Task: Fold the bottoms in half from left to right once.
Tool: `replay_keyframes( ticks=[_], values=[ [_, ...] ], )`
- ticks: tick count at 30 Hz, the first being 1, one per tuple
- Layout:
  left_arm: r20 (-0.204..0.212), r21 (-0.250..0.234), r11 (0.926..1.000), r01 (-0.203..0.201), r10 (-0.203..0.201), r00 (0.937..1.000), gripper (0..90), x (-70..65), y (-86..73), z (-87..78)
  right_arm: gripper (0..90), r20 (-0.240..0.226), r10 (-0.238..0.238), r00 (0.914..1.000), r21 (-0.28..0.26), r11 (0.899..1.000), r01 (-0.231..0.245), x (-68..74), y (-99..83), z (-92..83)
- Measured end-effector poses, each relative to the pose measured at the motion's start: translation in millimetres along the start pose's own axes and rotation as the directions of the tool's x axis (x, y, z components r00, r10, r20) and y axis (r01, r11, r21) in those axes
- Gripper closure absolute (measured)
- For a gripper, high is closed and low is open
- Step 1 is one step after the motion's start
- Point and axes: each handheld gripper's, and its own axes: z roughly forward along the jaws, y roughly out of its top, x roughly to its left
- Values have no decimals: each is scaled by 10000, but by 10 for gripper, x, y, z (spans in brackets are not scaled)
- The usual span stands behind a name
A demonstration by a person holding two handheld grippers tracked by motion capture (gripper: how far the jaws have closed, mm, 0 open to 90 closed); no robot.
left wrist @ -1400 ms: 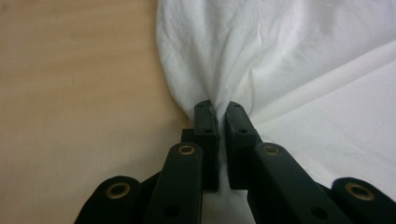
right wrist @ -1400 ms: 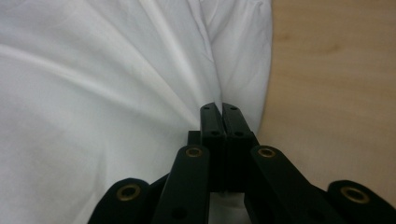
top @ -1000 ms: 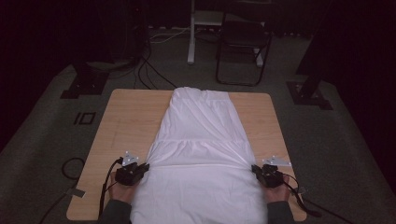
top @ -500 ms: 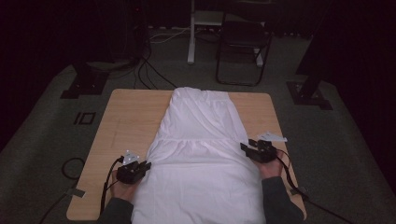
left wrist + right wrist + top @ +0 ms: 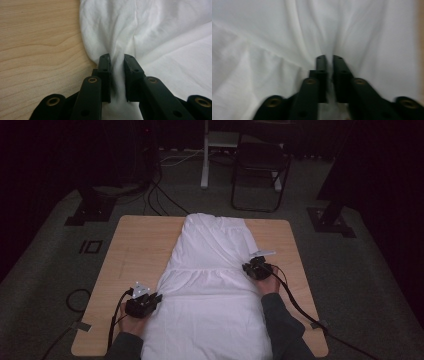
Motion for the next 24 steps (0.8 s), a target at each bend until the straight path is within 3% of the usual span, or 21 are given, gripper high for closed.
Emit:
replay_keyframes(
  ticks=[4,7,10,13,14,15,17,19,21,24],
  values=[
    [336,-384,9991,-193,206,9992,824,-55,38,-67,871,1361,-274,9903,-1222,9915,443,-35,79,-367],
    [523,-261,9984,-496,509,9973,835,-139,61,-39,869,2026,-115,9792,-1228,9917,370,-145,37,-449],
    [836,-260,9970,-727,746,9937,769,-199,86,1,867,2125,207,9769,-590,9982,-83,-291,-116,-307],
    [971,-581,9955,-747,801,9920,601,-181,219,9,865,1976,681,9779,-56,9976,-683,-408,-284,-124],
    [971,-581,9955,-747,801,9920,563,-181,219,9,865,1976,681,9779,-56,9976,-683,-408,-284,-124],
    [799,-939,9934,-657,733,9941,563,-131,379,34,864,1896,841,9783,27,9963,-861,-431,-322,-83],
    [716,-1077,9934,-401,480,9963,504,-75,561,113,864,1795,1040,9782,34,9943,-1064,-443,-364,-33],
    [855,-702,9975,-35,95,9963,467,-10,810,305,864,1814,938,9789,114,9952,-975,-440,-356,-32],
    [787,-371,9993,18,12,9969,460,15,992,512,863,1741,980,9798,136,9947,-1019,-453,-356,-29],
    [602,434,9990,48,-74,9982,441,47,1132,843,864,1641,1089,9804,46,9938,-1112,-468,-370,-30]
  ],
)
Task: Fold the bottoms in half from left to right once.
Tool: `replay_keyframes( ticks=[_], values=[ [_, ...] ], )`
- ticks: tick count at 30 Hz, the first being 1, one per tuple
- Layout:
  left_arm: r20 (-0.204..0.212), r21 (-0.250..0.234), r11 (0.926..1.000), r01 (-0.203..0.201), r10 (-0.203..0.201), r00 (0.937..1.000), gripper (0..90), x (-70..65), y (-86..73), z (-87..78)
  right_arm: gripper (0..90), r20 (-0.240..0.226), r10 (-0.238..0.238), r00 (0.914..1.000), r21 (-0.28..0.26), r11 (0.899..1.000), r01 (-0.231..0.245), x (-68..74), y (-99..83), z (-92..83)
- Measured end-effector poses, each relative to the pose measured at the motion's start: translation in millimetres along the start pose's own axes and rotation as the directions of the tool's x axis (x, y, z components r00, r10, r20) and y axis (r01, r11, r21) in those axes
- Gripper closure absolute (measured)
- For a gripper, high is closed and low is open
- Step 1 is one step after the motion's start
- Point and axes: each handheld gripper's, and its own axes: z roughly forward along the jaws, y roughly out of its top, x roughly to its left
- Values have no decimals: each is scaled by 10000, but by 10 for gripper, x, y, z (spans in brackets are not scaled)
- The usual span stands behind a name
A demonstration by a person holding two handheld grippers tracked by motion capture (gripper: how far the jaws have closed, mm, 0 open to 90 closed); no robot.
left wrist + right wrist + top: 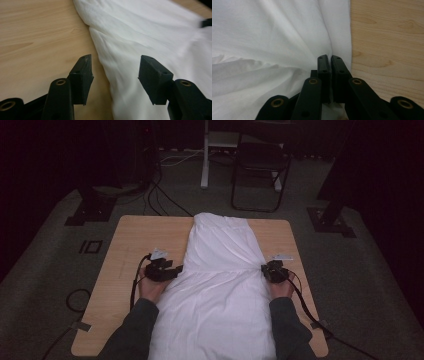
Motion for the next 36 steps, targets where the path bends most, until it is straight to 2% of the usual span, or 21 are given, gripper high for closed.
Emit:
replay_keyframes(
  ticks=[2,4,6,7,8,9,10,11,14,17,22,24,26,27,28,30,33,34,36],
  values=[
    [-97,444,9987,232,-227,9997,424,44,17,177,863,-54,51,10000,-44,10000,-51,-6,-8,-1],
    [133,612,9957,692,-701,9975,423,83,-5,284,863,-105,68,9999,-54,10000,-68,-12,-7,1],
    [429,675,9944,807,-837,9956,441,89,-31,334,864,-128,51,9999,-47,10000,-51,-16,-7,1],
    [696,694,9944,800,-848,9940,514,88,-39,336,864,-130,56,9999,-51,10000,-57,-17,-8,1],
    [867,723,9945,763,-825,9928,646,88,-50,336,865,-129,70,9999,-74,9999,-71,-18,-10,1],
    [867,723,9945,763,-825,9928,753,88,-50,336,865,-129,70,9999,-74,9999,-71,-18,-10,1],
    [676,421,9977,528,-556,9962,753,75,-74,287,864,-118,100,9999,-80,9999,-101,-18,-12,1],
    [590,247,9982,550,-564,9967,873,77,-89,242,865,-176,199,9996,-69,9998,-200,-21,-15,-2],
    [243,-441,9972,600,-590,9980,884,82,-166,41,866,-466,497,9977,-111,9987,-502,-29,-41,-17],
    [45,-721,9964,436,-433,9991,885,76,-285,-138,866,-971,773,9923,-151,9967,-792,-10,-103,-60],
    [-191,-493,9988,14,-23,9998,884,-23,-580,-313,867,-1177,128,9930,-91,9999,-140,172,-260,-238],
    [-74,-461,9989,43,-46,10000,883,-58,-709,-402,867,-1273,-73,9918,-49,10000,67,236,-346,-338],
    [111,-378,9990,254,-250,9996,882,-99,-847,-489,866,-1461,-157,9892,13,9999,161,283,-439,-442],
    [111,-378,9990,254,-250,9996,882,-99,-847,-489,866,-1461,-157,9892,13,9999,161,283,-439,-442],
    [200,-74,9999,72,-70,9998,881,-170,-950,-558,866,-1591,-266,9869,52,9996,277,350,-570,-586],
    [140,28,9999,-162,161,9998,878,-207,-992,-595,866,-1577,-423,9866,85,9990,442,390,-633,-661],
    [160,-89,9999,-60,61,9999,874,-200,-997,-587,855,-1660,-456,9851,215,9985,498,418,-675,-724],
    [122,-133,9999,-70,72,9999,867,-198,-992,-576,731,-1728,-570,9833,317,9975,634,410,-667,-752],
    [58,-195,9998,-52,53,10000,859,-197,-985,-561,602,-1572,-769,9846,207,9965,811,379,-611,-759]
  ],
)
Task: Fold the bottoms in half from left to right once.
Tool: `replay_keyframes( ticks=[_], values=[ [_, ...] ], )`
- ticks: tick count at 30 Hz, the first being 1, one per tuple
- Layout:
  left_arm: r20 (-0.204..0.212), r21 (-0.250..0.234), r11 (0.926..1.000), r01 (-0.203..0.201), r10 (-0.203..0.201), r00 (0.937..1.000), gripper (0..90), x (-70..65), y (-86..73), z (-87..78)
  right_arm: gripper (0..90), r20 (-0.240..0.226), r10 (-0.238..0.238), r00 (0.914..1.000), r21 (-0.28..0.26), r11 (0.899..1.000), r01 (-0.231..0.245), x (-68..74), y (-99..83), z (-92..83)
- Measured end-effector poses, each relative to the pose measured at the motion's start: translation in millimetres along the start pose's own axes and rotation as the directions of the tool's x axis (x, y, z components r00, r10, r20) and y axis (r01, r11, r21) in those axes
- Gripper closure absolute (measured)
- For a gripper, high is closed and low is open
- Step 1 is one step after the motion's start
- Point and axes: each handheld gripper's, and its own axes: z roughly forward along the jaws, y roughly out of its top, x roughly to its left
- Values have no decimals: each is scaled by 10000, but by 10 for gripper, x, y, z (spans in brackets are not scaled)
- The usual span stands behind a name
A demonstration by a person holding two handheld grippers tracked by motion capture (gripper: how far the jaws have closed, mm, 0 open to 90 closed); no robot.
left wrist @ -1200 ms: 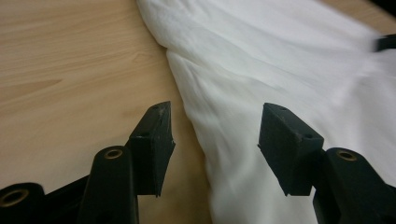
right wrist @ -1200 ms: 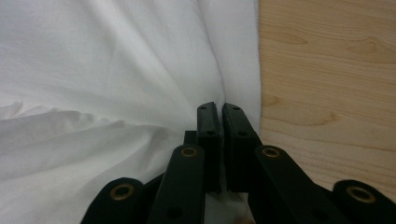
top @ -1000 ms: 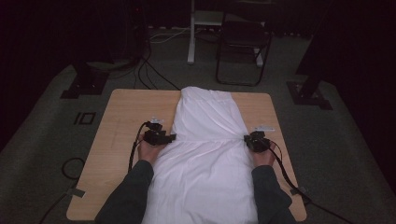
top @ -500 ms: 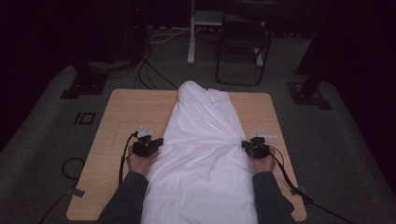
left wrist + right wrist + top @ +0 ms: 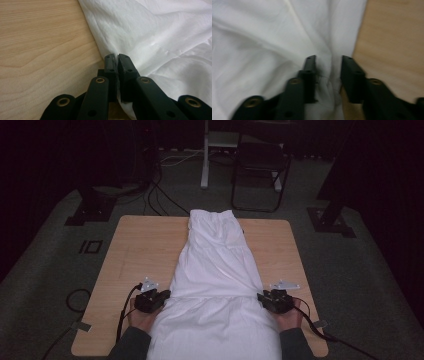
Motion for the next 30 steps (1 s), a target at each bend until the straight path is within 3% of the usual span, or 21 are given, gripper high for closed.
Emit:
replay_keyframes(
  ticks=[4,7,15,17,18,20,21,22,23,24,26,28,30],
  values=[
    [-36,-98,9999,42,-42,10000,852,7,11,23,526,-157,-64,9999,-734,9973,52,-74,237,-20],
    [-76,-102,9999,24,-25,10000,850,-2,9,35,522,-589,-229,9980,-923,9956,174,-105,455,94],
    [-54,-190,9998,-67,66,10000,848,-16,0,31,507,-1271,301,9914,-346,9988,-348,-112,781,649],
    [-36,-195,9998,-90,89,10000,842,-17,-2,30,609,-1549,343,9873,97,9994,-332,-97,806,751],
    [-24,-192,9998,-76,76,10000,838,-19,-4,27,745,-1639,210,9863,289,9994,-165,-80,812,774],
    [-36,-191,9998,-115,115,9999,831,-25,-9,20,883,-525,-333,9981,108,9994,339,-34,836,695],
    [-36,-191,9998,-115,115,9999,830,-25,-9,20,883,-525,-333,9981,108,9994,339,-34,836,695],
    [-36,-161,9998,-103,103,9999,830,-30,-15,19,888,-241,-155,9996,-279,9995,148,-50,858,613],
    [-36,-151,9998,-95,95,9999,826,-36,-16,20,893,424,75,9991,-963,9953,-34,-103,901,448],
    [-4,-143,9998,-143,143,9999,823,-40,-16,21,894,961,120,9953,-1270,9919,3,-141,922,344],
    [55,-81,9998,-200,201,9998,812,-69,-16,31,894,1569,292,9872,-1536,9881,-48,-207,919,246],
    [-55,8,9994,-345,345,9994,791,-95,-7,45,893,1623,381,9860,-1268,9918,-175,-255,868,281],
    [-19,-61,9996,-265,264,9996,714,-88,10,38,890,1582,270,9870,-844,9963,-137,-278,777,398]
  ],
)
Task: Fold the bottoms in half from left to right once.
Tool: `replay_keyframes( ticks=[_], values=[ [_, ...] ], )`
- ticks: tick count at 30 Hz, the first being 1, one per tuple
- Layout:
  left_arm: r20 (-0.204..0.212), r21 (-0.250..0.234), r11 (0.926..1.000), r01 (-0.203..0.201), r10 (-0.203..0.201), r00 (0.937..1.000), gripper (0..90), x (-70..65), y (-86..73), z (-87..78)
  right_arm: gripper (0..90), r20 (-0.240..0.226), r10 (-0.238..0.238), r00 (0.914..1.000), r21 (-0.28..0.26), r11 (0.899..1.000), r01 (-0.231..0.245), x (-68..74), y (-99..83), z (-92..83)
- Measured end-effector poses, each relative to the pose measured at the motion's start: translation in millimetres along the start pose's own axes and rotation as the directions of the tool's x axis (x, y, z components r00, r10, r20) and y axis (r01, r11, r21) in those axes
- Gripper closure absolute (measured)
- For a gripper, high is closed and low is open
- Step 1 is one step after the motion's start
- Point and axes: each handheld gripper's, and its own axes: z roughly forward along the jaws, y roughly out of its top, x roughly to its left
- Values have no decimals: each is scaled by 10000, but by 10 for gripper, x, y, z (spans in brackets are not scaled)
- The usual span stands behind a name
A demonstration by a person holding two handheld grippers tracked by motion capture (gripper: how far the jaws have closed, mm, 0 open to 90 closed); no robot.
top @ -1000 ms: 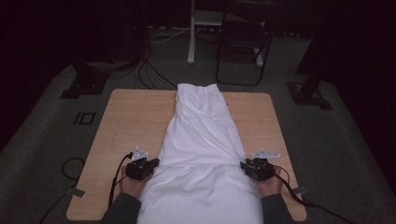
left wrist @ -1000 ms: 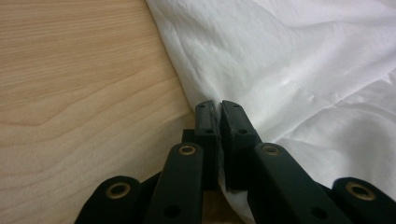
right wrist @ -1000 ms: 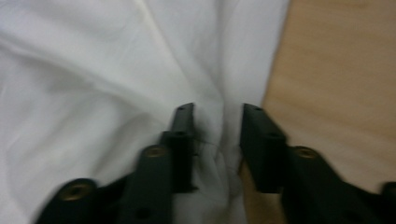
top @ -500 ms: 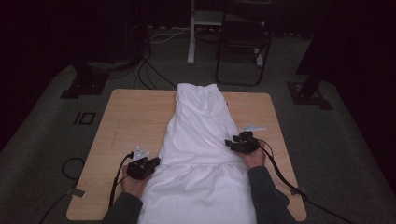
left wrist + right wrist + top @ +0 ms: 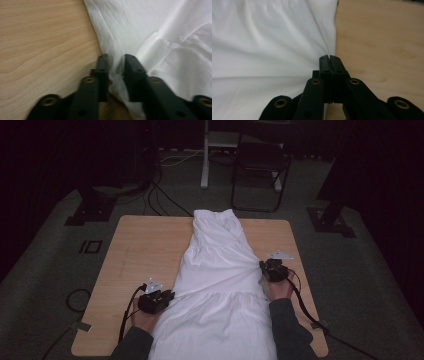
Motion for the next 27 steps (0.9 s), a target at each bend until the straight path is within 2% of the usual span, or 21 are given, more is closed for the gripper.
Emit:
replay_keyframes(
  ticks=[1,2,3,5,8,10,12,14,15,18,19,21,22,23,27],
  values=[
    [42,-88,9999,93,-92,9999,672,16,21,-11,889,-250,67,9997,122,9999,-64,-4,-53,63],
    [42,-88,9999,93,-92,9999,631,16,21,-11,889,-250,67,9997,122,9999,-64,-4,-53,63],
    [71,-257,9995,161,-159,9998,631,55,89,-28,888,-383,59,9992,230,9997,-50,-7,-103,117],
    [23,-466,9987,211,-210,9998,568,90,192,-39,886,-510,214,9985,603,9980,-183,-11,-193,227],
    [-199,-743,9972,-6,-9,9998,524,128,468,20,885,-507,250,9984,636,9977,-217,-2,-223,256],
    [-185,-701,9975,18,-31,9998,513,152,655,126,883,-509,288,9983,670,9974,-253,-1,-220,256],
    [-271,-511,9987,-11,-3,9996,501,172,811,279,881,-511,308,9982,658,9975,-274,-3,-223,258],
    [-250,-212,9997,112,-117,9996,488,196,894,440,880,-529,398,9978,638,9973,-364,-7,-228,259],
    [-265,269,9996,123,-116,9996,473,216,924,596,877,-540,423,9976,619,9973,-390,-9,-231,259],
    [-529,878,9960,143,-96,9986,470,243,895,808,875,-613,547,9966,589,9970,-511,-25,-240,258],
    [-488,1006,9947,228,-179,9986,505,250,866,841,875,-613,519,9968,590,9971,-483,-25,-240,258],
    [-530,903,9958,156,-109,9985,697,246,842,841,877,-605,497,9969,590,9972,-461,-22,-241,257],
    [-571,793,9969,-19,65,9983,697,219,777,799,878,-595,481,9971,575,9973,-447,-18,-243,256],
    [-611,773,9970,-104,151,9980,834,213,748,771,881,-568,429,9975,582,9975,-396,0,-251,244],
    [-513,501,9987,30,-4,9987,863,188,577,623,880,-762,532,9957,561,9972,-490,38,-312,176]
  ],
)
